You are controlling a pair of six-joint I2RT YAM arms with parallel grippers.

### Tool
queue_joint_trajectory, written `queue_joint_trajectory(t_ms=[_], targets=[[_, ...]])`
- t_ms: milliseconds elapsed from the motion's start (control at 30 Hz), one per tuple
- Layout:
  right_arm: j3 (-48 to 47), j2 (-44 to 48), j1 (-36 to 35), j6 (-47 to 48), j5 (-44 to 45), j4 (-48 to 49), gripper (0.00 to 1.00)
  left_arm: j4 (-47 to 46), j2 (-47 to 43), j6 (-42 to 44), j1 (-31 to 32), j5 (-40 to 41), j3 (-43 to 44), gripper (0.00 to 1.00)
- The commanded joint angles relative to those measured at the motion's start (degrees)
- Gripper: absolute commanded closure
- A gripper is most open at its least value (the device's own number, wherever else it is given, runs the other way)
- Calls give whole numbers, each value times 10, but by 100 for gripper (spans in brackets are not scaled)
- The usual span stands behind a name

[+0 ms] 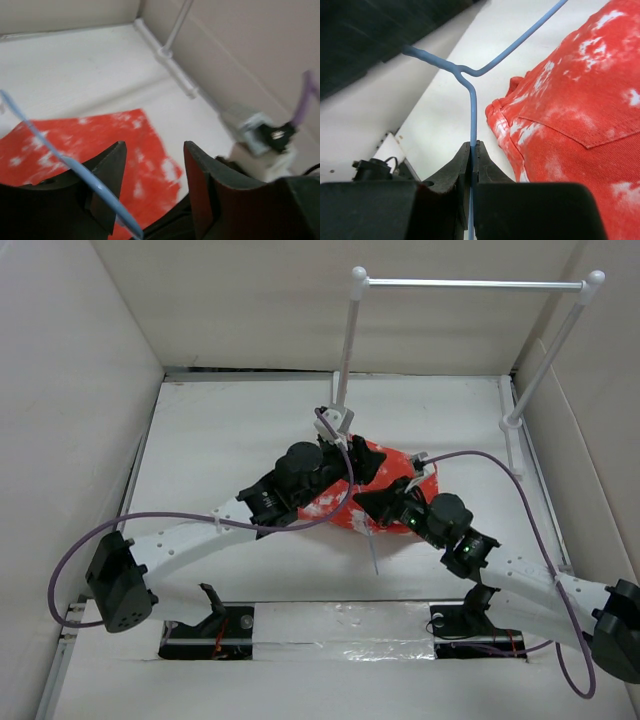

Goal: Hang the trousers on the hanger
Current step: Place the hanger at the clothesline.

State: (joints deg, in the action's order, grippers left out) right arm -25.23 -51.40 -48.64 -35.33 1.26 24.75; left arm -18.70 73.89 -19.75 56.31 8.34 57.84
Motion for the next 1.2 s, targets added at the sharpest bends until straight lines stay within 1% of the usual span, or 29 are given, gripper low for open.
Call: queue_joint_trajectory(t_ms=[0,67,100,200,233,300,333,467,567,767,867,900,967,1000,1100,1167], targets=[[-10,12,7,-36,-55,176,100,-107,-20,-20,6,-46,61,51],[-10,14,28,-60,-65,200,100,-112,-36,-17,6,-33,62,45],[-15,16,33,-68,-68,216,100,-118,-43,-15,6,-26,61,39],[-31,26,46,-78,-58,216,100,-136,-81,-6,6,7,45,32],[-35,36,54,-80,-53,210,100,-143,-92,-5,6,13,36,32],[-43,48,68,-90,-44,204,100,-171,-140,-6,6,34,4,31],[-46,51,74,-90,-45,207,100,-178,-140,-6,6,42,-7,31],[-75,60,115,-105,-67,188,100,-204,-193,-12,6,106,-55,32],[-84,67,147,-125,-80,196,100,-213,-218,-14,6,133,-88,34],[-131,82,219,-130,-104,165,100,-180,-207,-11,6,164,-115,35],[-150,86,248,-127,-111,152,100,-178,-209,-15,6,177,-146,35],[-158,85,276,-127,-118,143,100,-178,-209,-15,6,183,-157,35],[-184,75,307,-128,-142,140,100,-173,-205,-9,6,186,-165,36],[-192,69,338,-130,-151,138,100,-165,-205,-7,6,192,-171,36],[-227,46,379,-133,-172,127,100,-161,-200,-3,6,203,-191,36],[-261,20,422,-130,-196,121,100,-162,-197,-1,6,206,-202,36]])
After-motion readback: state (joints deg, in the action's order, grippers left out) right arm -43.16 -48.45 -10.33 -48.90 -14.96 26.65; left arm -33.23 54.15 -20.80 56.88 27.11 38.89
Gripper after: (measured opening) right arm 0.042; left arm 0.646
